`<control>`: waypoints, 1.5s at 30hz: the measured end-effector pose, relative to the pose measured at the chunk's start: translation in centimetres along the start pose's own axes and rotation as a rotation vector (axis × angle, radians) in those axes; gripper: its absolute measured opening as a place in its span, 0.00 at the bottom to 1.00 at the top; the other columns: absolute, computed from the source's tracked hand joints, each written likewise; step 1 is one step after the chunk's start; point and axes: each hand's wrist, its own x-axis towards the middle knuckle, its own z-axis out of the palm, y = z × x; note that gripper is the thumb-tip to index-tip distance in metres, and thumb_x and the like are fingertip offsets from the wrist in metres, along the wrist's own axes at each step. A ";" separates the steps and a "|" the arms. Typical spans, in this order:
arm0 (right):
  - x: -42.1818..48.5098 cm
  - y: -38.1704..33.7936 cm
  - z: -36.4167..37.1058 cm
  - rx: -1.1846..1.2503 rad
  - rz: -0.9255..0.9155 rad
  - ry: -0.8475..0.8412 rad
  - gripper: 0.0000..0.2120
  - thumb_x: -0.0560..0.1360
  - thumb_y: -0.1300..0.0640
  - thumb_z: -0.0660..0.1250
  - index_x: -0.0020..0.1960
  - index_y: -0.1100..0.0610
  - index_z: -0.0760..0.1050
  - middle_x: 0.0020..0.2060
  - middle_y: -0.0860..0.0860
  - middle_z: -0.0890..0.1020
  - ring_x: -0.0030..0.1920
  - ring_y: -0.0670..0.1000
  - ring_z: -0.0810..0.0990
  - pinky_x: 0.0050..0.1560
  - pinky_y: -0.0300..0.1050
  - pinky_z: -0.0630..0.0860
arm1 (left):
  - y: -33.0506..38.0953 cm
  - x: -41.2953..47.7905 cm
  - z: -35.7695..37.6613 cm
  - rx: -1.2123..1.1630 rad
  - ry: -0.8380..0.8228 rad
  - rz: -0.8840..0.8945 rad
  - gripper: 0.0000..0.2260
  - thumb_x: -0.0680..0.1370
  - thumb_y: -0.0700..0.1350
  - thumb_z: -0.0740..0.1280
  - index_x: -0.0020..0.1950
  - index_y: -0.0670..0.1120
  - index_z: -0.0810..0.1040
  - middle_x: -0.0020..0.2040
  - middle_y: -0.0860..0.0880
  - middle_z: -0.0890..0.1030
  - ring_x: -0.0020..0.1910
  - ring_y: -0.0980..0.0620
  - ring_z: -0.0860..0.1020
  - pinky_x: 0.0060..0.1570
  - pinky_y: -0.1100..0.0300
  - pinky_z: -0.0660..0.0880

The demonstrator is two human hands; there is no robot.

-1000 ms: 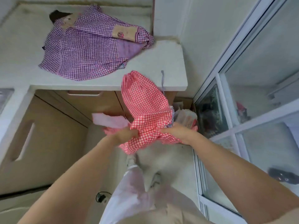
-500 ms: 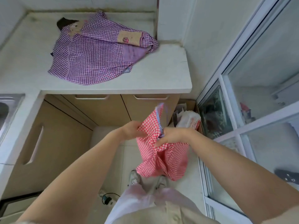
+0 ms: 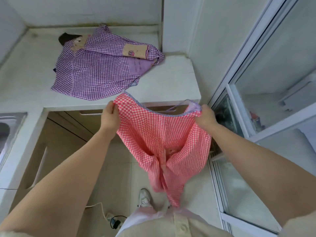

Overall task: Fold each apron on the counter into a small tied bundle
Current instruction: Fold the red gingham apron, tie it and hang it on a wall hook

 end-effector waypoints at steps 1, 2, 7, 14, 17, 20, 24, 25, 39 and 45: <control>0.5 0.1 -0.4 0.031 -0.021 0.090 0.10 0.75 0.60 0.67 0.52 0.65 0.75 0.50 0.62 0.80 0.51 0.61 0.80 0.50 0.51 0.76 | 0.1 0.3 -0.4 0.000 0.026 0.023 0.13 0.84 0.44 0.54 0.61 0.42 0.74 0.55 0.47 0.79 0.57 0.46 0.76 0.63 0.44 0.72; 0.4 -0.3 -0.9 0.057 -0.054 0.156 0.05 0.75 0.61 0.67 0.48 0.63 0.76 0.47 0.61 0.81 0.48 0.60 0.80 0.47 0.50 0.76 | 0.2 0.3 -0.7 0.001 0.037 0.057 0.12 0.84 0.45 0.54 0.59 0.42 0.74 0.52 0.49 0.78 0.54 0.47 0.76 0.61 0.45 0.73; -2.3 1.3 1.4 -0.037 0.011 -0.061 0.10 0.79 0.57 0.63 0.43 0.59 0.79 0.39 0.56 0.79 0.41 0.57 0.81 0.41 0.49 0.75 | -4.7 -2.6 -0.9 0.437 -0.342 0.068 0.18 0.77 0.53 0.69 0.63 0.46 0.73 0.52 0.53 0.80 0.50 0.50 0.80 0.52 0.57 0.75; -6.5 0.0 3.4 -0.541 -0.009 -0.956 0.10 0.81 0.61 0.62 0.61 0.61 0.73 0.49 0.55 0.78 0.44 0.52 0.78 0.54 0.51 0.78 | -7.9 -4.8 -1.1 0.973 -0.787 -0.057 0.16 0.79 0.47 0.65 0.65 0.45 0.77 0.58 0.46 0.81 0.56 0.45 0.79 0.57 0.51 0.76; -3.9 -3.9 1.7 -0.018 -0.177 -0.119 0.17 0.84 0.52 0.54 0.44 0.59 0.76 0.35 0.54 0.77 0.36 0.53 0.76 0.39 0.49 0.73 | -2.1 -2.8 -1.5 0.496 0.058 0.105 0.09 0.81 0.41 0.60 0.50 0.41 0.79 0.44 0.46 0.80 0.42 0.46 0.77 0.39 0.54 0.71; -3.2 -8.4 -1.5 0.373 -0.405 0.254 0.15 0.82 0.54 0.57 0.47 0.62 0.78 0.39 0.55 0.80 0.40 0.54 0.78 0.41 0.49 0.73 | 3.8 -2.4 -2.4 0.143 0.419 0.318 0.10 0.84 0.44 0.55 0.45 0.44 0.69 0.43 0.48 0.74 0.41 0.52 0.69 0.38 0.62 0.64; -3.8 -9.9 -1.8 0.376 -0.541 0.194 0.17 0.83 0.53 0.56 0.50 0.63 0.78 0.39 0.54 0.80 0.38 0.50 0.78 0.40 0.46 0.73 | 4.4 -3.4 -1.8 0.146 0.253 0.397 0.11 0.84 0.48 0.54 0.48 0.46 0.72 0.45 0.49 0.77 0.43 0.51 0.72 0.41 0.59 0.68; -4.1 -9.0 -0.7 0.264 -0.490 0.018 0.20 0.83 0.48 0.56 0.52 0.63 0.78 0.40 0.55 0.81 0.39 0.52 0.79 0.42 0.47 0.75 | 3.3 -3.9 -1.7 0.225 0.053 0.297 0.12 0.84 0.50 0.55 0.48 0.46 0.75 0.46 0.49 0.79 0.42 0.50 0.73 0.40 0.59 0.70; -7.9 -4.9 -1.5 0.049 -0.218 -0.715 0.11 0.83 0.54 0.59 0.46 0.52 0.78 0.46 0.49 0.82 0.48 0.49 0.81 0.51 0.45 0.73 | -0.4 -5.7 -2.4 0.239 -0.345 -0.073 0.08 0.81 0.44 0.63 0.51 0.42 0.80 0.44 0.49 0.81 0.44 0.47 0.79 0.50 0.53 0.76; -8.1 -4.9 -1.3 0.135 -0.256 -0.718 0.07 0.80 0.55 0.65 0.49 0.56 0.80 0.45 0.52 0.84 0.47 0.52 0.83 0.51 0.46 0.78 | 0.1 -6.0 -0.8 0.227 -0.181 0.221 0.32 0.73 0.44 0.73 0.72 0.55 0.62 0.66 0.49 0.61 0.61 0.48 0.68 0.59 0.52 0.74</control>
